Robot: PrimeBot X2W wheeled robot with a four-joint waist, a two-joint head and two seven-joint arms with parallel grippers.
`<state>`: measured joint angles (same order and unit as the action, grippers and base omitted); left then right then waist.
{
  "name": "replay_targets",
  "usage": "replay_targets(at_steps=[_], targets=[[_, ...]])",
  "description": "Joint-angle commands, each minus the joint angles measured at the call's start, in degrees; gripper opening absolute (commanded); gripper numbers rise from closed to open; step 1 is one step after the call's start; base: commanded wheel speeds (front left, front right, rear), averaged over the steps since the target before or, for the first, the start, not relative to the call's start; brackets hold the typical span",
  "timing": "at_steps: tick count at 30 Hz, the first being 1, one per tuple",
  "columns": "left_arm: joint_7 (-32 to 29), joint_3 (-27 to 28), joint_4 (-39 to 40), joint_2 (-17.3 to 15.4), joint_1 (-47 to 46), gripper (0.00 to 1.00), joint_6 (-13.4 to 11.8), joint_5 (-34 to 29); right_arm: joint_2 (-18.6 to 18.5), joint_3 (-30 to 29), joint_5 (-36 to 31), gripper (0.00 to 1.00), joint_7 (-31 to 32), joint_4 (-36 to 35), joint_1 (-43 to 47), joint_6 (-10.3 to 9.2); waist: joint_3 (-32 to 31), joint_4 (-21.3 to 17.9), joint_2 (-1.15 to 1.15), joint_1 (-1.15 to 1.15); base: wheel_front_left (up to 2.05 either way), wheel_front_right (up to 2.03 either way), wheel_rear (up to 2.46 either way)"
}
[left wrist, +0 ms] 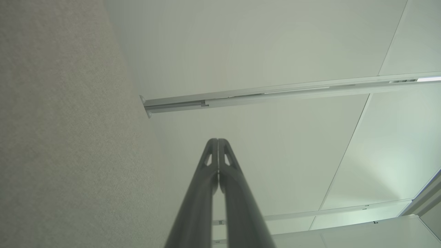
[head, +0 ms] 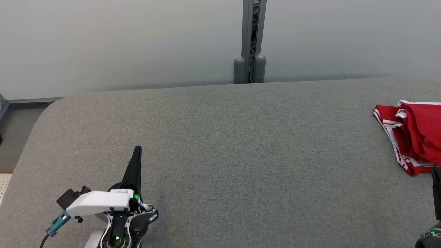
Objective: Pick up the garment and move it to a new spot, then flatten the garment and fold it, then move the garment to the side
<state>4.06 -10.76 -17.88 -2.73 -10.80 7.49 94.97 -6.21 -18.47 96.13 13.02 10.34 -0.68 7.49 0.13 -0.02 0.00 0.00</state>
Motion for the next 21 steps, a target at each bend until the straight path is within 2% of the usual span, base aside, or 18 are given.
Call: replay_targets(at_steps=[1,21], targets=[[0.0,0.0,0.0,-0.3,-0.5,0.0,0.2,0.2,-0.2,-0.3,-0.4,0.0,0.3,0.2,-0.7,0.0,0.0,0.0,0.0,0.0,0.0,0.0,0.0],[0.0,0.0,0.0,-0.3,-0.5,0.0,0.2,0.2,0.2,-0.7,-0.8,0.0,0.7,0.2,-0.8,0.0,0.0,0.0,0.0,0.0,0.0,0.0,0.0]])
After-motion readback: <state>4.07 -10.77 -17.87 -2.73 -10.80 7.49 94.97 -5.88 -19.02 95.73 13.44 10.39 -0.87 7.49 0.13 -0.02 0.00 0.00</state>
